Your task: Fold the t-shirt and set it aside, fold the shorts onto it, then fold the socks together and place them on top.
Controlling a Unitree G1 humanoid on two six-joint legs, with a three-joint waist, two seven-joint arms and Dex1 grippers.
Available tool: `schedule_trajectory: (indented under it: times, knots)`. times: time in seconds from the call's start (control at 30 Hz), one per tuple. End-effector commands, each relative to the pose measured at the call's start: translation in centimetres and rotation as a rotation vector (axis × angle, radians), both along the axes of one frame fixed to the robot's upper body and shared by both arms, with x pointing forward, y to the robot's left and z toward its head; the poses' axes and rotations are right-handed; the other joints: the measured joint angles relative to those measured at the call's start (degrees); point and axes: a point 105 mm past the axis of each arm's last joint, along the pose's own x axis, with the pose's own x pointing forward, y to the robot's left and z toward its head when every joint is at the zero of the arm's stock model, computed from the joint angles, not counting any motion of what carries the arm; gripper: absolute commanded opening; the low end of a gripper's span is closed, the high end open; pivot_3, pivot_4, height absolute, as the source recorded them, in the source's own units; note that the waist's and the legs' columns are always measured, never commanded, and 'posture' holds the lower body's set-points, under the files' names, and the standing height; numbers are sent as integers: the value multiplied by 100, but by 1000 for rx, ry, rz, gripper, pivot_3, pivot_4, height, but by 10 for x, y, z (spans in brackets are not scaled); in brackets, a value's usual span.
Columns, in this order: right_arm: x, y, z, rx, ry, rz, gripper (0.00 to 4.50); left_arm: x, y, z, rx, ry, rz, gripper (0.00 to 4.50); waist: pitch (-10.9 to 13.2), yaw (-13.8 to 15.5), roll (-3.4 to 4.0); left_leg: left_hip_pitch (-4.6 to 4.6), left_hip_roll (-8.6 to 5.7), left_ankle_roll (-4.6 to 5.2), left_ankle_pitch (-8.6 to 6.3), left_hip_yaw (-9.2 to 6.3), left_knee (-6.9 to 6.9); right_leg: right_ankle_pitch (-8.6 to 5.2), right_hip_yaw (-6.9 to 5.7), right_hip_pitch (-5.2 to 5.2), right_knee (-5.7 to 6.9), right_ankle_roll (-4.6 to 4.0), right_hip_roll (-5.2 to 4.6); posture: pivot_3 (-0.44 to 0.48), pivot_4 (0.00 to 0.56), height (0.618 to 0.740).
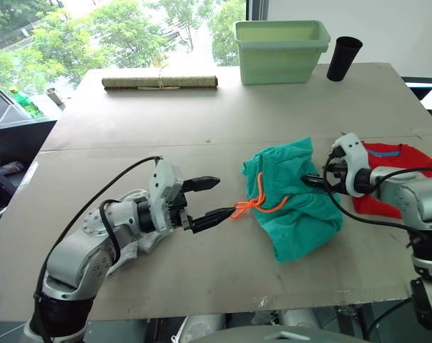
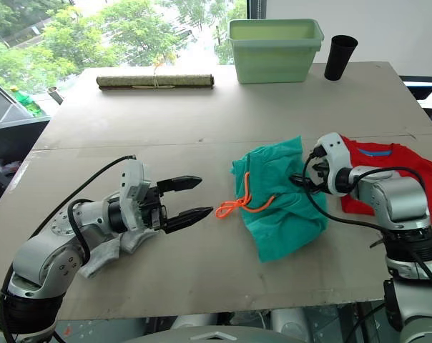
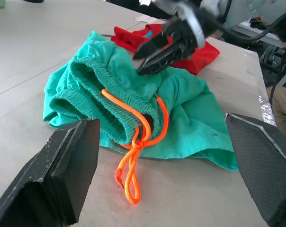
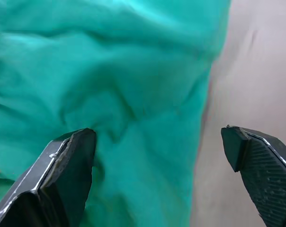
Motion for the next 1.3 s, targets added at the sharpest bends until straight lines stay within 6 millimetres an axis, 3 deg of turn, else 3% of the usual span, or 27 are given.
schedule_trajectory:
  times: [0.03, 0.23, 0.37, 0.43, 0.57, 0.67, 0.7, 0.9, 1.1, 1.3]
  knots:
    - [1, 10, -9, -7, 39, 69, 4471, -2, -2, 6, -2, -35, -4, 4500, -2, -21, -3, 3, 0, 0, 0, 1, 0, 0, 4, 0, 1, 0, 1, 0, 150, 740]
    - [-14, 18, -33, -40, 120, 187, 4471, -4, -1, 5, 1, -28, 2, 4500, -12, -31, -19, 10, 2, 0, 0, 1, 0, 0, 6, 4, 4, 0, 4, 0, 150, 740]
    - [-24, 33, -35, -61, 84, 284, 4244, -7, 0, 3, 5, -21, 7, 4500, -18, -29, -27, 14, 4, 0, 0, 1, 0, 0, 4, 7, 4, 0, 5, 0, 150, 740]
    - [-23, 37, -30, -93, 10, 307, 3599, -8, 1, 2, 10, -16, 6, 4500, -18, -33, -27, 15, 5, 0, 0, 0, -1, 0, 9, 7, 3, 0, 8, 0, 150, 740]
    - [-18, 35, -11, -119, -130, 282, 1690, -8, 1, 1, 15, -16, 3, 4500, -15, -23, -23, 16, 6, -1, -1, 0, -2, 0, 15, 5, 3, 0, 11, 0, 150, 740]
    - [-16, 34, 21, -37, -234, 224, 221, -6, 0, 1, 16, -22, -2, 4500, -7, -3, -12, 12, 5, -1, -1, 0, -2, 0, 13, 2, 3, 0, 10, 0, 150, 740]
    - [-17, 34, 34, -14, -270, 211, 36, -5, 0, 1, 15, -24, -2, 4500, -3, -2, -5, 7, 4, -1, -1, 0, -2, 0, 14, -2, 3, 0, 9, 0, 150, 740]
    - [-39, 31, 96, 170, -417, 167, 36, 1, -3, 3, 6, -33, -12, 4500, 8, 24, 12, 0, 1, -1, -1, -5, -1, 0, 8, -3, 1, 0, 6, 0, 150, 740]
    - [-67, 8, 145, 192, -503, 131, 36, 4, -5, 5, -1, -40, -29, 4500, 13, 22, 19, -3, -2, -1, -1, -8, -1, 0, 3, -4, 0, 0, 2, 0, 150, 740]
    - [-93, -23, 175, 119, -466, 112, 36, 3, -11, 7, -13, -46, -64, 4500, 15, 29, 22, -8, -1, 0, -1, -8, 0, 0, -2, -3, -4, 0, 1, 0, 150, 740]
